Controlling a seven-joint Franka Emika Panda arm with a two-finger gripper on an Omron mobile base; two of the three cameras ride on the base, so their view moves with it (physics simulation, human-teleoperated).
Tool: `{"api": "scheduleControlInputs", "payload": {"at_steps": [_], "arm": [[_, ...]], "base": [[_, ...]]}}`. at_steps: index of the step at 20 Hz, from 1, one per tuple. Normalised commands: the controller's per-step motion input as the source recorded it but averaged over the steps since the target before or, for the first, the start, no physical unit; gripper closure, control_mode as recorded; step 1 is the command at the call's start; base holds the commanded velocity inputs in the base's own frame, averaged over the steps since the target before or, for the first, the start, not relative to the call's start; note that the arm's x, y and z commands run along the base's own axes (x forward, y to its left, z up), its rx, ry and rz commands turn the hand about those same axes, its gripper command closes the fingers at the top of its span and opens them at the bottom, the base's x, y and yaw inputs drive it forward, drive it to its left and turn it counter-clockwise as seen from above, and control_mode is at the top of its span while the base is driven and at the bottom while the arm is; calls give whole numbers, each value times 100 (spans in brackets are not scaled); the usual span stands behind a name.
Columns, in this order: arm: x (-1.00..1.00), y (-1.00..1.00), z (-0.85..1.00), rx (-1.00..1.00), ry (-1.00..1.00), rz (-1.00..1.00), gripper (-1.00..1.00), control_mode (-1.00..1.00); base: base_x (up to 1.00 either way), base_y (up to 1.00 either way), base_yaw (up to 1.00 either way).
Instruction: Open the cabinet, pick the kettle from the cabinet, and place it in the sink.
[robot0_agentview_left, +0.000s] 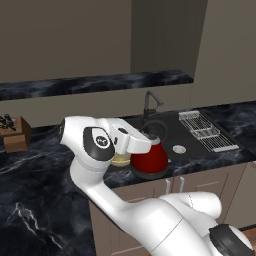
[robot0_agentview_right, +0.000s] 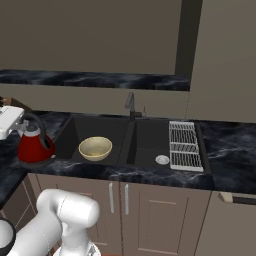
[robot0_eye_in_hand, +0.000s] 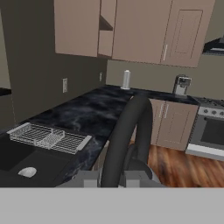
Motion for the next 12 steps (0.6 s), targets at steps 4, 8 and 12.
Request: {"api": "scheduleControlInputs", "payload": {"at_steps": [4,8,12], "arm": [[0,0,0,0,0,0,100,-100],[0,0,0,0,0,0,100,-100],[0,0,0,0,0,0,100,-100]], "base": [[0,0,0],[0,0,0],[0,0,0]]}}
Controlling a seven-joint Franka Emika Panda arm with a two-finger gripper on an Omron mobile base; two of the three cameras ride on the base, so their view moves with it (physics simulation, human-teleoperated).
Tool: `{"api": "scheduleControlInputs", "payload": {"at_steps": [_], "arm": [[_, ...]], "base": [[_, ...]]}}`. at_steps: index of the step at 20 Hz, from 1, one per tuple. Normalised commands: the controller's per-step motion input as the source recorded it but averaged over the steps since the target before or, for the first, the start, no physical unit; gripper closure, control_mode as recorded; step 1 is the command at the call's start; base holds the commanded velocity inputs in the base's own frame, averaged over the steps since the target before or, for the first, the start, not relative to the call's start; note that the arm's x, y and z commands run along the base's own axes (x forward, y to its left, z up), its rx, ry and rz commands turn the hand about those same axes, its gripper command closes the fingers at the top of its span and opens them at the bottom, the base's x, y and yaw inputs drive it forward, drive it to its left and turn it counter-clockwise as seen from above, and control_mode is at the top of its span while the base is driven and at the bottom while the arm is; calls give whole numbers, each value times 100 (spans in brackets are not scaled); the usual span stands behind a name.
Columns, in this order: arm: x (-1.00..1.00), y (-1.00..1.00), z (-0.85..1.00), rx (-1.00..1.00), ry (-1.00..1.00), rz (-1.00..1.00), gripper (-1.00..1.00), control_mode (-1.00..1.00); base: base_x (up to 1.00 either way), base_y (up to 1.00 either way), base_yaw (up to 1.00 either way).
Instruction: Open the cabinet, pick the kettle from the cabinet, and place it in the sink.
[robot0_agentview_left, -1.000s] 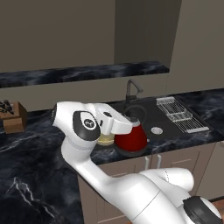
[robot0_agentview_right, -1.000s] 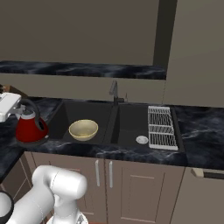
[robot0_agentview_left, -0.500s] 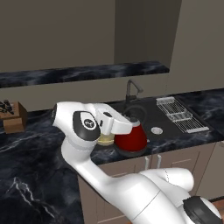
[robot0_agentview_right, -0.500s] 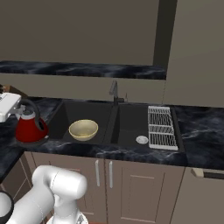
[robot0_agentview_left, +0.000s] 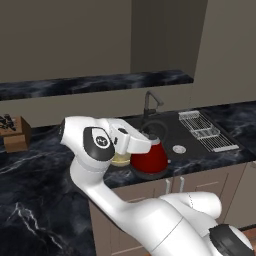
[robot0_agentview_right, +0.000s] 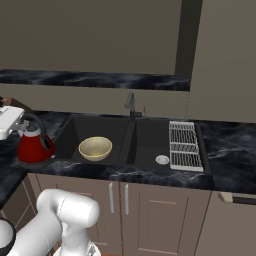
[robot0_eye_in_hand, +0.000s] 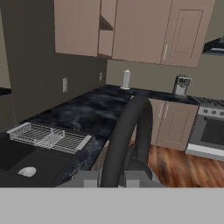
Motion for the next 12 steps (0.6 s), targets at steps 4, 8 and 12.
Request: {"api": "scheduleControlInputs", "payload": {"at_steps": [4,8,12], "arm": [[14,0,0,0,10,0,100,-100],[22,-1,0,0,14,0,100,-100],[29,-3,0,0,12,0,100,-100]], "base": [[0,0,0],[0,0,0],[0,0,0]]}}
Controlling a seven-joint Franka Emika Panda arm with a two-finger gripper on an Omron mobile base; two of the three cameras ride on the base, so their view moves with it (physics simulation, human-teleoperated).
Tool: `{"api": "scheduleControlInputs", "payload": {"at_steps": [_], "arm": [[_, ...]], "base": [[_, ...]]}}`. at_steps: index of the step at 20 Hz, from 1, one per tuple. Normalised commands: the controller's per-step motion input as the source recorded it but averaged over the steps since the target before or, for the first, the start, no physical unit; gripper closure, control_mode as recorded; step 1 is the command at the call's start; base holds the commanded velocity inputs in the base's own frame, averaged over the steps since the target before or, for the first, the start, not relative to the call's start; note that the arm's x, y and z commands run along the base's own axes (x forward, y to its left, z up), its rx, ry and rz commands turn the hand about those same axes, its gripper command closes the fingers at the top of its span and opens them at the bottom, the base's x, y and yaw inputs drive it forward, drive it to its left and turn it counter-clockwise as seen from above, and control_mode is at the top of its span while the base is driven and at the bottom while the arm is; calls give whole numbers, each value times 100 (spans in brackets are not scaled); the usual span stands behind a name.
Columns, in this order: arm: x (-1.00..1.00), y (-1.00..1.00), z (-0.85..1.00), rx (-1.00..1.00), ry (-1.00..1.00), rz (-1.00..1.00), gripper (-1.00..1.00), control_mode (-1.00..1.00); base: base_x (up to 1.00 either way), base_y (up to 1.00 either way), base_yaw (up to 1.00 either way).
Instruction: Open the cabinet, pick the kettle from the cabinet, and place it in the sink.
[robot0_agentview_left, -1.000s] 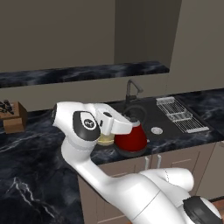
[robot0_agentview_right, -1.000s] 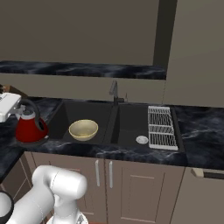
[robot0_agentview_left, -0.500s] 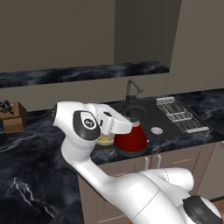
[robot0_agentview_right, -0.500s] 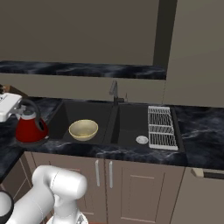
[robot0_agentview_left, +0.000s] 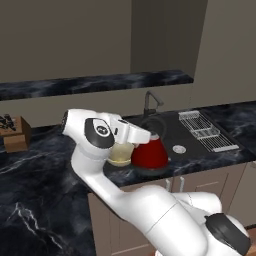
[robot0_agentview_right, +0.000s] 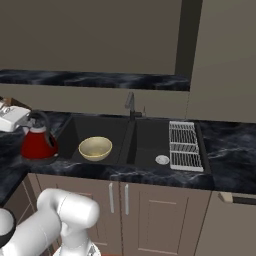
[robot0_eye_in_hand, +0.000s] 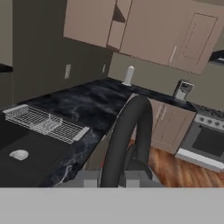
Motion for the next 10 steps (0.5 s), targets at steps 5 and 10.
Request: {"api": "scheduleControlInputs", "payload": {"at_steps": [5,10], "arm": [[29,-11,0,4,1,8,100,-100],[27,-22,-3,10,0,19,100,-100]], "base": [[0,0,0],[0,0,0]]}}
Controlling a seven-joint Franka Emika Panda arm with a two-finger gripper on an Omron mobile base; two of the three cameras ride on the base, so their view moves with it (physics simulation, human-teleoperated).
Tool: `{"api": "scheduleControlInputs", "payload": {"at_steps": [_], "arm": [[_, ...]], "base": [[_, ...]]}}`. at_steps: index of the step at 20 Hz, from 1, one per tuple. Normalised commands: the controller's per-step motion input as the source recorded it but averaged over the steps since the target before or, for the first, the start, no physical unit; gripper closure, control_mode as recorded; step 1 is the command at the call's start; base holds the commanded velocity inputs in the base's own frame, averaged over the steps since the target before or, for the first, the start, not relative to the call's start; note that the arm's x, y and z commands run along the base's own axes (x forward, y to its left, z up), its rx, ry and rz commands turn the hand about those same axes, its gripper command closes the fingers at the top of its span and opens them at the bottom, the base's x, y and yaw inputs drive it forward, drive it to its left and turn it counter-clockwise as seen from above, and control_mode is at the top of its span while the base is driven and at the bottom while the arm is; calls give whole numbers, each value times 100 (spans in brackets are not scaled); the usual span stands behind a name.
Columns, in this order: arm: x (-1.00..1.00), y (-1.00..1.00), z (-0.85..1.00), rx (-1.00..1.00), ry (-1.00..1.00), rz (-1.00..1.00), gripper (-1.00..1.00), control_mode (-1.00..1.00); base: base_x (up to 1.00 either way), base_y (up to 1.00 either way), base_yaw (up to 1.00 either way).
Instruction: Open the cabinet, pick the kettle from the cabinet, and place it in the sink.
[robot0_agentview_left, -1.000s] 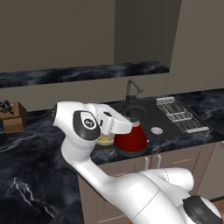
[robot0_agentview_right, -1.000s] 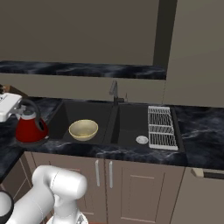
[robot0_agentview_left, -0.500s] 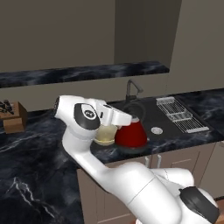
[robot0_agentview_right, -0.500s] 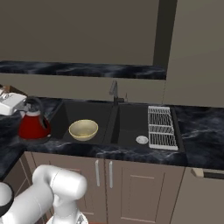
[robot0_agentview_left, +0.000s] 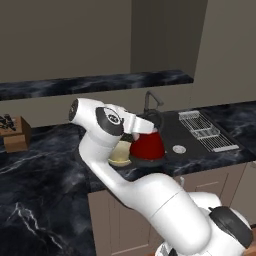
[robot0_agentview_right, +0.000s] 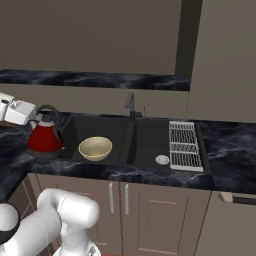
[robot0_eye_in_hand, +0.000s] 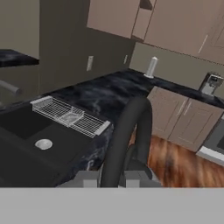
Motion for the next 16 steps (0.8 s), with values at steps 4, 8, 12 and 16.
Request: {"api": "scheduleControlInputs", "payload": {"at_steps": [4,8,12,16], "arm": [[26,-27,-8,11,0,25,100,-100],[27,-29,-12,8,0,27,100,-100],[29,-29,-13,4,0,25,100,-100],[29,-17,-20,0,0,19,100,-100]], "base": [[0,0,0],[0,0,0],[0,0,0],[0,0,0]]}}
